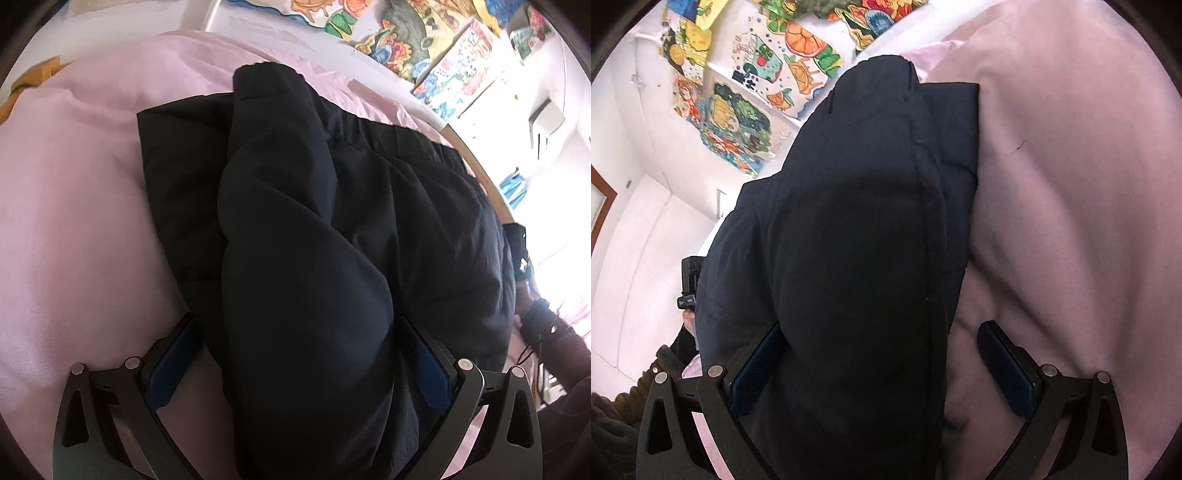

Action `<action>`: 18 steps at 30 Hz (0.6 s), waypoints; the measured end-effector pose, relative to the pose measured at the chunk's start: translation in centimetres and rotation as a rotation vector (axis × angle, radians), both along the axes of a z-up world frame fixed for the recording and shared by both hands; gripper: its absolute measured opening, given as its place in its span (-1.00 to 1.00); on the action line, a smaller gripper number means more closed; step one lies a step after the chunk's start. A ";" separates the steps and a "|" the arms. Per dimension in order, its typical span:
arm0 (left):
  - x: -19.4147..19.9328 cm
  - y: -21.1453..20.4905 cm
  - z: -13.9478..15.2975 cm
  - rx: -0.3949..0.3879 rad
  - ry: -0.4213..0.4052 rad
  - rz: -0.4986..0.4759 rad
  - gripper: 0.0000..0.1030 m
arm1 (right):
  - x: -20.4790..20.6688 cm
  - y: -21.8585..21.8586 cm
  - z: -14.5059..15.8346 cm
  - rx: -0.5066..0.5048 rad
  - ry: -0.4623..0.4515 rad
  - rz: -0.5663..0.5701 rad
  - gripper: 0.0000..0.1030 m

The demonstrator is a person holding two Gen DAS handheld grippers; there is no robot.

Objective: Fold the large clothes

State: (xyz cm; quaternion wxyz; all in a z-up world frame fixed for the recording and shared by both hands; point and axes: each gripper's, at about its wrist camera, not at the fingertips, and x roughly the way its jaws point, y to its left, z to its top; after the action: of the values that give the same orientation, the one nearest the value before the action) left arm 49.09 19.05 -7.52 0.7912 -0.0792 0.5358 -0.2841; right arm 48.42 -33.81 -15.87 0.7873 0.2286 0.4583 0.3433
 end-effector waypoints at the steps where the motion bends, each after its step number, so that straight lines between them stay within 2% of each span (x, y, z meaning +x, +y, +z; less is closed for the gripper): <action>1: 0.0 0.0 -0.1 0.002 0.001 -0.005 0.98 | 0.0 0.0 0.0 -0.001 0.001 0.000 1.00; 8: 0.1 0.5 -0.7 -0.033 0.037 -0.005 0.98 | 0.1 0.5 -0.2 -0.015 0.019 -0.002 1.00; 18: 0.4 -0.3 -0.9 -0.018 0.051 0.006 0.98 | 0.1 0.2 -0.3 -0.018 0.011 -0.005 1.00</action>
State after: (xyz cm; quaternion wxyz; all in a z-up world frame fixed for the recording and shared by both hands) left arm 49.48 18.79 -8.45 0.7773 -0.0951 0.5530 -0.2844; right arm 48.48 -33.56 -16.19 0.7876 0.2244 0.4651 0.3361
